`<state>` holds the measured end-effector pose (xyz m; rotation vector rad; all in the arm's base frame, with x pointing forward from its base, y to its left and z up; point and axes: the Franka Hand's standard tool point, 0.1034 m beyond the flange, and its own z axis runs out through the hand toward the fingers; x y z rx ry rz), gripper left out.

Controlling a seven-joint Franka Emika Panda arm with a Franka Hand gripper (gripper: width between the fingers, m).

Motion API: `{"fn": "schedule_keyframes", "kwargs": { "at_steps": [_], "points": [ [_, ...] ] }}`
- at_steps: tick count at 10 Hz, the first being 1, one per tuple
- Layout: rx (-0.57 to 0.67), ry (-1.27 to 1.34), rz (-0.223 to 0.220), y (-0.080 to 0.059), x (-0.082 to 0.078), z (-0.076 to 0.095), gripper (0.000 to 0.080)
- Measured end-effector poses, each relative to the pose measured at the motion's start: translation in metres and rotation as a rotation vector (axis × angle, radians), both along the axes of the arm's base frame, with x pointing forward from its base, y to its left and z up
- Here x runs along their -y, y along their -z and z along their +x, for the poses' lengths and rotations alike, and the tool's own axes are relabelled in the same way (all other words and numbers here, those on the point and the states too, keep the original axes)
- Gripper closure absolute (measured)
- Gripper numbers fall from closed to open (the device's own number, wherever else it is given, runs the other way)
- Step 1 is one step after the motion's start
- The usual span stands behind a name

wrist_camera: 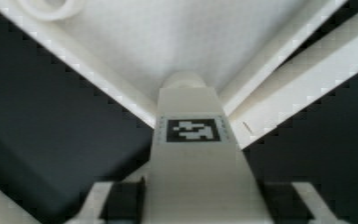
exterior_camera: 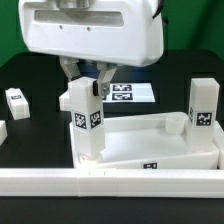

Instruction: Assemble desk

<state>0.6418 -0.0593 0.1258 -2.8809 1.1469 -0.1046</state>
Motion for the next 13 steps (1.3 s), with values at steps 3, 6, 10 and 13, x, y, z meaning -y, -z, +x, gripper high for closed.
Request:
{"fn": "schedule_keyframes", "kwargs": {
  "at_steps": [3,6,10,13],
  "points": [
    [-0.001,0.097,0.007,0.0001,-0.0019,0.0002,0.0502],
    [-0.007,-0.043,-0.008,-0.0003,-0.0063,0.0028,0.0182],
    [-0.004,-0.468,-0.047,0.0004,-0.0093,0.0061,0.0150],
    [-0.003,-0.665,-0.062,0.0005,-0.0083,0.0059,0.0151]
  ]
}}
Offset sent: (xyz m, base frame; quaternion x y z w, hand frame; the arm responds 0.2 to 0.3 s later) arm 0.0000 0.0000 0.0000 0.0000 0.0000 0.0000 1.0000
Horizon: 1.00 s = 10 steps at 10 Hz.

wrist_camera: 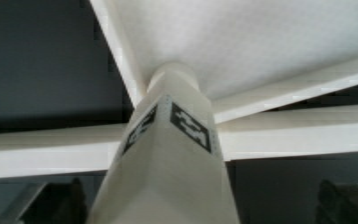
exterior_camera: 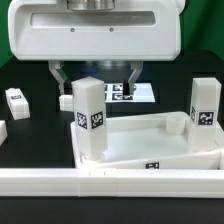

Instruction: Assemble desk

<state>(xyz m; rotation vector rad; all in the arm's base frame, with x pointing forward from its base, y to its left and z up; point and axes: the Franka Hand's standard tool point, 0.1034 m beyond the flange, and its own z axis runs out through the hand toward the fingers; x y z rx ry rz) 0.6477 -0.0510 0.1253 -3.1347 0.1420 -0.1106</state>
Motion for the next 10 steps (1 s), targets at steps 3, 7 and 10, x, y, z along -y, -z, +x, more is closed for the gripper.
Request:
{"fn": "schedule_keyframes", "kwargs": {
  "at_steps": [3,7,10],
  "points": [
    [0.007,-0.350,-0.038,-0.0002,0.0035,0.0012,0.0151],
    [0.001,-0.635,-0.065,-0.0002,0.0084,0.0007,0.0151],
    [0.001,-0.634,-0.065,-0.0002,0.0085,0.0007,0.0409]
  ]
}}
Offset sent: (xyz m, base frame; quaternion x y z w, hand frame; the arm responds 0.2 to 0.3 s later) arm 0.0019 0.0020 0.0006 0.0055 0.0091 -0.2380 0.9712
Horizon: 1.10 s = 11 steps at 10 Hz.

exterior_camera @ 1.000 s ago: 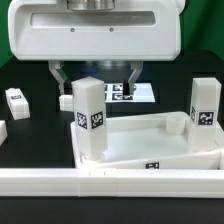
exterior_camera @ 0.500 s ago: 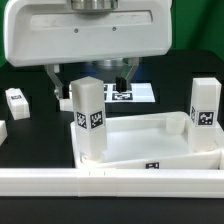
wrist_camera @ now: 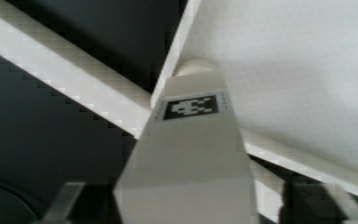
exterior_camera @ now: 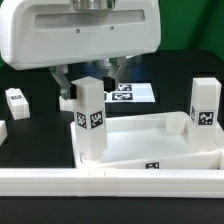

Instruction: Assemble desk

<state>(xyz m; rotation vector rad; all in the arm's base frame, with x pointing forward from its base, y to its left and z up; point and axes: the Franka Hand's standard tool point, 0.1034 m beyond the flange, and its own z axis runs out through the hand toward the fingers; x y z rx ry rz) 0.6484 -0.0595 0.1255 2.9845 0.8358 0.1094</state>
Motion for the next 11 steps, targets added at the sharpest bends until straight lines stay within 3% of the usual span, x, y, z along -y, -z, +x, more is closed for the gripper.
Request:
{"fn": "schedule_keyframes", "kwargs": {
  "at_steps": [1,2,6,11],
  "points": [
    [0.000,0.006,0.001,0.0001,-0.0003,-0.0001,0.0409],
    [0.000,0.024,0.002,0.0002,-0.0001,-0.0002,0.0508],
    [-0.025,0.433,0.049,0.0017,0.0019,-0.0058,0.0508],
    [0.016,0.918,0.077,0.0030,-0.0002,-0.0032,0.0508]
  ]
}}
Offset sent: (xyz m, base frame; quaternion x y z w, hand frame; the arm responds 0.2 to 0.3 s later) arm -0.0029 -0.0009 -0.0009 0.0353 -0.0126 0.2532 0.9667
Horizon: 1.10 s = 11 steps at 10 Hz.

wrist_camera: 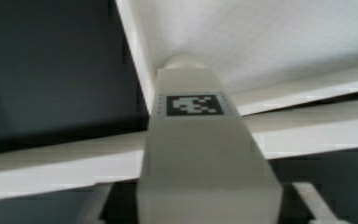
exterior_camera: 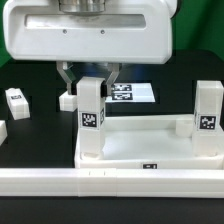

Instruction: Assemble desk

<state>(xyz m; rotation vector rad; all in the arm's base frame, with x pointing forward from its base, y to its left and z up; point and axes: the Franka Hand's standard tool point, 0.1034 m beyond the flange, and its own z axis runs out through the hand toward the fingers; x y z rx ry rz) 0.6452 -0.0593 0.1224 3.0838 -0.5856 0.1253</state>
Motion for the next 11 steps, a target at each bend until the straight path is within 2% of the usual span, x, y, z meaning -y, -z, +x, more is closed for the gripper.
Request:
{"fn": "schedule_keyframes", "kwargs": {
  "at_steps": [3,7,8,9,10,11],
  "points": [
    [0.043,0.326,0.034,0.0002,0.0042,0.0027,0.0508],
    [0.050,0.441,0.046,0.0009,0.0050,0.0030,0.0503],
    [0.050,0.432,0.044,0.0010,0.0048,0.0030,0.0273],
    [0.046,0.366,0.038,0.0012,0.0032,0.0025,0.0273],
    [0.042,0.316,0.034,0.0013,-0.0001,0.0023,0.0184],
    [0.041,0.250,0.027,0.0013,-0.0022,0.0025,0.0158]
  ]
}}
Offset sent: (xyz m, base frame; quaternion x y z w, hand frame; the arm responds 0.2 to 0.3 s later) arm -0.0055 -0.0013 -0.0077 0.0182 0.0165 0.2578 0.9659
